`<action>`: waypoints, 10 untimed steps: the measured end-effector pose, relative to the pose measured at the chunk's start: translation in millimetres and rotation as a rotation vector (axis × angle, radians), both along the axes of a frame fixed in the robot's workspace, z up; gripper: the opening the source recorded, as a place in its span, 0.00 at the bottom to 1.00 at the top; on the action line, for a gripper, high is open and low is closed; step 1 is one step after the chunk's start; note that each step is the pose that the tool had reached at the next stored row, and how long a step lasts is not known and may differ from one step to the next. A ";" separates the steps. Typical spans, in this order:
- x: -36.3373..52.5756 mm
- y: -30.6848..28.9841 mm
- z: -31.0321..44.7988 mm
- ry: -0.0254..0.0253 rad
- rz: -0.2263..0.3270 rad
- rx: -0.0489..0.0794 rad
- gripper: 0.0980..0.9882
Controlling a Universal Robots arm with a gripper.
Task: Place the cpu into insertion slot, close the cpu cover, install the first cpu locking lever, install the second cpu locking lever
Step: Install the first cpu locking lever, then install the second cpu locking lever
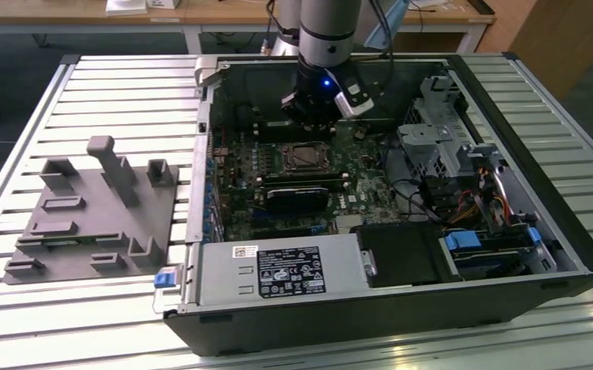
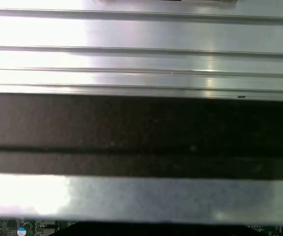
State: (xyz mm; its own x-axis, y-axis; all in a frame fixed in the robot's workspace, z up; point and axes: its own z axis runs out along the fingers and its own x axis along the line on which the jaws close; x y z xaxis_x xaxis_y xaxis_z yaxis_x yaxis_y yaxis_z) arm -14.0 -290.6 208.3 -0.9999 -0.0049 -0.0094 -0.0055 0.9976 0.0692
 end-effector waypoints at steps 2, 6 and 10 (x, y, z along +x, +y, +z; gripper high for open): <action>0.2 -0.3 0.0 0.0000 0.000 0.000 0.01; 0.5 -1.1 0.0 0.0000 0.000 0.000 0.01; 0.7 -2.5 0.0 0.0000 0.000 0.000 0.01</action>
State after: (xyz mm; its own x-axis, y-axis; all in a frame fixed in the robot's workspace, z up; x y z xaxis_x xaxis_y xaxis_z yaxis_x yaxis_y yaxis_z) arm -13.3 -293.1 208.3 -0.9999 -0.0049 -0.0094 -0.0055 0.9976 0.0691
